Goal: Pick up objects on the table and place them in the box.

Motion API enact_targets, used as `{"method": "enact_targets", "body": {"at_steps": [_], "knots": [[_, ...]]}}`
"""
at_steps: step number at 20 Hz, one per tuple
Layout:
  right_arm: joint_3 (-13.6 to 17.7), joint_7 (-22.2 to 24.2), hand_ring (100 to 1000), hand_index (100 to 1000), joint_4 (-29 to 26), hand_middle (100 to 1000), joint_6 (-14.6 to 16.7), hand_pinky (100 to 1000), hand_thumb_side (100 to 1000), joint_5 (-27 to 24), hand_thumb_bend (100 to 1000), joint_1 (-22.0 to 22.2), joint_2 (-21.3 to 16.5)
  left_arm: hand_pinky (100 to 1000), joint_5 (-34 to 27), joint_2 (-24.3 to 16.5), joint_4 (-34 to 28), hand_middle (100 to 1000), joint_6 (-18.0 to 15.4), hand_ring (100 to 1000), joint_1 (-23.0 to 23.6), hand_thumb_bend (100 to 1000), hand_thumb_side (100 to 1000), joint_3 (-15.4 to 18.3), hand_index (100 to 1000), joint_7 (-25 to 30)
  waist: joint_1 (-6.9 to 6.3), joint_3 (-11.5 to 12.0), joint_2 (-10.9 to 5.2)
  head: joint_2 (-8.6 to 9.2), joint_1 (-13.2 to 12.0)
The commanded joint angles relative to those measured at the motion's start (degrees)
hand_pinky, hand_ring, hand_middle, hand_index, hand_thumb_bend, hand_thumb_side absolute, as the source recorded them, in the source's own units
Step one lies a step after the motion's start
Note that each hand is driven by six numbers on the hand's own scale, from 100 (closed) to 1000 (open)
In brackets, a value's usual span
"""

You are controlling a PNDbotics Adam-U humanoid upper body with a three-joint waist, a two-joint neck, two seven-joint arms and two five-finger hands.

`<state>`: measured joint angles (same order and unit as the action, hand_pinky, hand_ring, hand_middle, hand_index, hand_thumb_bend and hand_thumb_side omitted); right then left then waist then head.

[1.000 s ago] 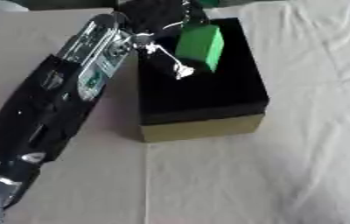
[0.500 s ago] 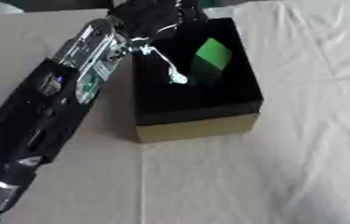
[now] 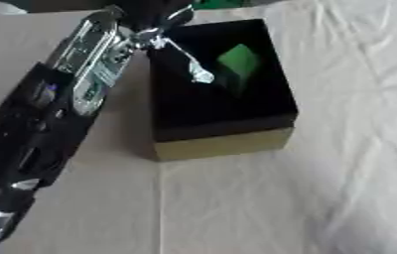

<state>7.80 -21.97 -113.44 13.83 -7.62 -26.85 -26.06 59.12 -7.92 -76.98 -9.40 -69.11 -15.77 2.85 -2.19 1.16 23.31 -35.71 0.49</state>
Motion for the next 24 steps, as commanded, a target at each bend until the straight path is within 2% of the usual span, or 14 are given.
{"method": "enact_targets", "body": {"at_steps": [1, 4, 9, 13, 14, 15, 16, 19, 21, 24], "knots": [[0.88, -0.54, 794, 812, -1.15, 813, 0.14, 863, 1000, 0.24, 100, -0.06, -2.03, 625, -11.72, -4.19, -7.36, 728, 3.07, 708, 0.09, 681, 586, 1.70, 815, -4.03, 0.44, 0.38, -1.80, -0.81, 1.00], [1.41, -1.19, 794, 813, -1.15, 813, 0.37, 863, 1000, 0.70, 100, 0.58, -2.68, 620, -22.77, -8.90, -14.18, 727, 5.47, 703, 2.39, 659, 586, 2.87, 817, -4.86, 0.79, 1.38, -2.09, -1.33, 2.25], [1.99, -2.06, 795, 813, -1.15, 813, 0.47, 863, 1000, 1.41, 100, 1.66, -3.20, 607, -36.92, -16.73, -24.03, 716, 9.91, 690, 8.40, 661, 596, 6.47, 810, -8.33, 1.39, 3.38, -2.40, -1.65, 3.24], [2.20, -2.42, 795, 813, -1.15, 813, 0.58, 863, 1000, 1.80, 100, 2.08, -3.45, 608, -43.95, -21.93, -31.93, 718, 12.50, 692, 14.80, 655, 612, 9.65, 812, -13.14, 2.07, 4.76, -2.59, -1.82, 3.34], [2.25, -2.49, 795, 813, -1.15, 813, 0.61, 863, 1000, 1.87, 100, 2.18, -3.49, 607, -45.20, -22.75, -33.68, 718, 12.97, 692, 16.27, 617, 647, 10.29, 812, -14.03, 2.23, 4.99, -2.63, -1.85, 3.34], [2.32, -2.57, 795, 813, -1.15, 813, 0.65, 863, 1000, 1.94, 100, 2.27, -3.51, 607, -46.29, -23.54, -35.32, 718, 13.36, 692, 17.85, 648, 614, 10.95, 811, -14.89, 2.41, 5.25, -2.69, -1.87, 3.36], [2.37, -2.65, 795, 813, -1.15, 813, 0.68, 863, 1000, 1.98, 100, 2.33, -3.51, 606, -47.27, -24.24, -36.52, 717, 13.60, 691, 19.30, 641, 620, 11.48, 811, -15.59, 2.56, 5.45, -2.75, -1.89, 3.34], [2.61, -2.89, 795, 813, -1.15, 814, 0.85, 863, 1000, 2.19, 100, 2.60, -3.61, 610, -49.72, -26.18, -37.48, 727, 11.53, 695, 24.01, 591, 666, 13.06, 824, -18.59, 3.03, 6.12, -2.99, -1.86, 3.35], [2.82, -3.14, 795, 813, -1.15, 814, 0.98, 863, 1000, 2.34, 100, 2.78, -3.68, 617, -49.05, -26.94, -37.58, 739, 8.13, 705, 27.24, 556, 678, 14.36, 834, -22.59, 3.28, 6.55, -3.10, -1.84, 3.52], [3.01, -3.45, 796, 813, -1.15, 815, 1.11, 864, 1000, 2.51, 100, 2.96, -3.71, 621, -48.58, -27.32, -37.61, 741, 2.96, 710, 31.70, 554, 692, 15.47, 836, -28.03, 3.60, 6.86, -3.16, -1.85, 3.79]]}}
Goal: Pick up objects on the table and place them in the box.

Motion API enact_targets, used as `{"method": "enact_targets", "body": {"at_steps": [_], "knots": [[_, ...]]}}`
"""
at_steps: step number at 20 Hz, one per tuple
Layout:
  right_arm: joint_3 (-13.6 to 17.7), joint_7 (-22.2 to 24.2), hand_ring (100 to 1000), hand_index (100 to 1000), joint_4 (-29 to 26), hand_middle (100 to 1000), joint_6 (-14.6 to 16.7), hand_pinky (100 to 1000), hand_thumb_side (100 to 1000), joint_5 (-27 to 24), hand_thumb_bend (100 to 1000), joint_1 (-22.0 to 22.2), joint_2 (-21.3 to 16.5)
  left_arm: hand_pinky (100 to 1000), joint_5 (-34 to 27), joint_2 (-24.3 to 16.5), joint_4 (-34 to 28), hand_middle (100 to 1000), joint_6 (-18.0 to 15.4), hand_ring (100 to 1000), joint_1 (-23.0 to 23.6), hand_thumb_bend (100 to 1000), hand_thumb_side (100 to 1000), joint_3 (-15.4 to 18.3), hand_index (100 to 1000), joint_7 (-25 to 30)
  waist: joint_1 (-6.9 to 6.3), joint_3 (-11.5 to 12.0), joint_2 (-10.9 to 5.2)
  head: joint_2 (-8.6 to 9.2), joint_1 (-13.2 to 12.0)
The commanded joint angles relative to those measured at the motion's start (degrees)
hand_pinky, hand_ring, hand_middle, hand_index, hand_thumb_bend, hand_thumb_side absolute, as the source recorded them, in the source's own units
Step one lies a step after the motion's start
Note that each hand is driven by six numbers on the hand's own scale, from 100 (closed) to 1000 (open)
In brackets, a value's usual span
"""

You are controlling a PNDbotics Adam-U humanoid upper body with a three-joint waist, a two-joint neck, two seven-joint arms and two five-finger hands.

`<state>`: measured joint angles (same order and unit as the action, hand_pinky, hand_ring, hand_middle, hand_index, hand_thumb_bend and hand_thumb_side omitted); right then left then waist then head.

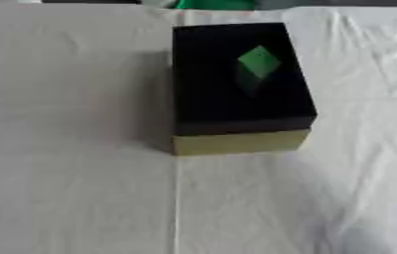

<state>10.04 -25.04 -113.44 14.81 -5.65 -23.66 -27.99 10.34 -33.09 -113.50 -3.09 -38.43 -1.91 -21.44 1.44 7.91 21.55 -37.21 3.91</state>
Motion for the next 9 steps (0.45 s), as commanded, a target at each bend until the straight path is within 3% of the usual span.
{"method": "enact_targets", "body": {"at_steps": [1, 9], "knots": [[0.87, -0.49, 795, 813, -1.15, 815, 0.22, 864, 1000, 0.61, 100, -0.19, -1.84, 620, 0.39, -2.37, -1.09, 740, -4.77, 710, 2.57, 553, 700, 2.04, 836, -4.82, 0.06, 0.20, -1.42, -0.41, 0.46], [1.56, -1.44, 797, 814, -1.15, 817, 0.80, 865, 1000, 1.10, 100, 0.29, -1.76, 613, -0.32, 2.26, -1.09, 728, -10.31, 698, 12.40, 565, 764, 5.82, 837, -10.25, 0.54, 1.01, -1.66, -0.71, 0.55]]}}
